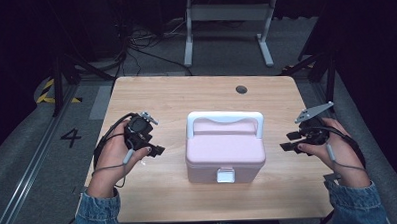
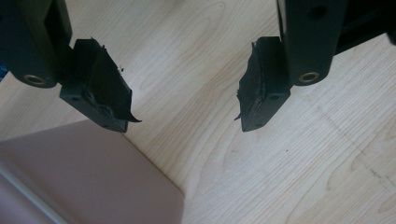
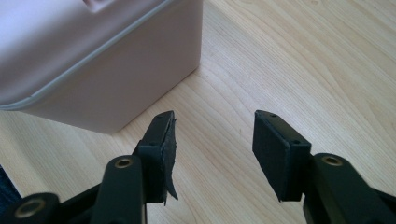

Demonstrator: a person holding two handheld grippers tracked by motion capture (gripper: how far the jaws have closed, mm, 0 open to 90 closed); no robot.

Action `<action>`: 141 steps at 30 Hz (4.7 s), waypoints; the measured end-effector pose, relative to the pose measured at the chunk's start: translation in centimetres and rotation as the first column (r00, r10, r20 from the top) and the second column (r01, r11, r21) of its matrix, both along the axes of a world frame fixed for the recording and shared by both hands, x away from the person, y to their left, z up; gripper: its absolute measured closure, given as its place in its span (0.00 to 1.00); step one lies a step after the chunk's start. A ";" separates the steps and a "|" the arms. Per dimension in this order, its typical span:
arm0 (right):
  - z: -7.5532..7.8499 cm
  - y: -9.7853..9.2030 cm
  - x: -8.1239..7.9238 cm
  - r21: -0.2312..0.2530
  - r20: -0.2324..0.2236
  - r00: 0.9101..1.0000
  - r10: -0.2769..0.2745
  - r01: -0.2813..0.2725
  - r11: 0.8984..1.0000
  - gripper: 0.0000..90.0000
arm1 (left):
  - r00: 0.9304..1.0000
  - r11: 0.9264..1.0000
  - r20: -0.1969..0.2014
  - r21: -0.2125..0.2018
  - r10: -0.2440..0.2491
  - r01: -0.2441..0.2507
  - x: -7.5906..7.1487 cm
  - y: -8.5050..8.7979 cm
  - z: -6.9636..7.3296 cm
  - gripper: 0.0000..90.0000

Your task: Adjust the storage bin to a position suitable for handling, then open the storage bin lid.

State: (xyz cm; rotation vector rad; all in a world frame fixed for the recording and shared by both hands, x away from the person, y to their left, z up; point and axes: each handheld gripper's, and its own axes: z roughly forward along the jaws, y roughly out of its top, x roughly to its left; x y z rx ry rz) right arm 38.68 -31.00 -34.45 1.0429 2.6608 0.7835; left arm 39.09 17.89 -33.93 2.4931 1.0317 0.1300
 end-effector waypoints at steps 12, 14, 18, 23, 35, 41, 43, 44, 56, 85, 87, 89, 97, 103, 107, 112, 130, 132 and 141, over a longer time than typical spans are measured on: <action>-0.1 -0.5 0.0 0.024 0.015 1.000 -0.006 0.006 1.000 0.53 | 1.000 1.000 0.017 0.016 -0.016 0.015 0.0 -0.1 0.3 0.38; -0.1 -0.6 0.0 0.031 0.028 1.000 -0.003 0.002 1.000 0.53 | 0.999 1.000 0.048 -0.006 -0.011 0.011 -0.2 -0.3 0.7 0.38; -0.3 -0.6 0.0 0.036 0.020 1.000 -0.007 0.007 0.999 0.53 | 0.996 0.999 0.088 -0.032 -0.016 0.019 -0.4 -1.0 1.4 0.38; -0.4 -0.7 0.0 0.037 0.016 1.000 -0.009 0.009 0.999 0.53 | 0.990 0.994 0.138 -0.099 -0.034 0.048 -0.5 -1.4 1.7 0.37; -0.4 -1.3 -0.7 0.036 0.027 0.999 -0.029 0.028 0.999 0.53 | 0.970 0.964 0.236 -0.237 -0.062 0.119 -0.1 -3.4 1.8 0.36; -0.6 -1.7 -1.3 0.037 0.022 0.999 -0.042 0.041 0.998 0.52 | 0.971 0.942 0.228 -0.308 -0.064 0.135 0.8 -4.6 1.5 0.32; -0.8 -1.8 -1.4 0.041 0.018 0.999 -0.046 0.045 0.998 0.52 | 0.971 0.941 0.228 -0.311 -0.064 0.135 1.1 -5.0 1.2 0.30; -0.9 -1.8 -1.4 0.039 0.019 0.999 -0.047 0.046 0.998 0.52 | 0.972 0.942 0.228 -0.310 -0.061 0.132 1.3 -5.3 1.1 0.30; -1.6 -1.9 -1.7 0.033 0.003 0.998 -0.056 0.056 0.998 0.52 | 0.961 0.945 0.275 -0.302 -0.041 0.126 2.1 -7.9 0.7 0.28; -1.0 -2.6 -2.1 0.085 0.010 0.999 -0.048 0.047 0.995 0.51 | 0.897 0.972 0.393 -0.028 -0.202 0.232 2.6 -12.4 3.1 0.63; -1.0 -2.6 -2.1 0.085 0.008 0.999 -0.043 0.043 0.995 0.51 | 0.902 0.975 0.384 -0.018 -0.199 0.223 2.6 -12.5 3.2 0.65; -1.0 -2.6 -2.1 0.087 0.008 0.999 -0.044 0.043 0.995 0.51 | 0.907 0.975 0.369 -0.010 -0.201 0.221 2.7 -12.4 3.3 0.66; -1.0 -2.8 -2.0 0.090 0.011 0.999 -0.045 0.044 0.995 0.51 | 0.910 0.972 0.358 -0.024 -0.209 0.232 2.6 -12.3 3.8 0.68; -1.0 -2.7 -2.0 0.104 0.008 0.999 -0.041 0.040 0.994 0.51 | 0.906 0.970 0.377 -0.072 -0.189 0.233 2.8 -11.6 4.5 0.70; -1.0 -2.6 -2.0 0.106 0.005 1.000 -0.025 0.024 0.994 0.54 | 0.917 0.968 0.365 -0.117 -0.165 0.220 3.3 -11.2 4.6 0.71; -0.7 -2.2 -2.2 0.114 0.013 1.000 0.009 -0.010 0.993 0.59 | 0.916 0.970 0.372 -0.122 -0.151 0.210 3.6 -11.2 5.1 0.71; 0.8 -0.8 -2.7 0.206 0.089 0.993 0.080 -0.097 0.974 0.82 | 0.925 0.979 0.367 -0.132 -0.099 0.157 5.1 -11.4 6.6 0.71; 1.1 -0.7 -2.8 0.215 0.104 0.991 0.082 -0.103 0.971 0.87 | 0.925 0.979 0.368 -0.131 -0.096 0.154 5.3 -11.4 6.7 0.71; 1.4 0.1 -3.2 0.265 0.132 0.985 0.112 -0.144 0.953 0.97 | 0.929 0.978 0.363 -0.156 -0.073 0.137 6.3 -11.3 6.7 0.71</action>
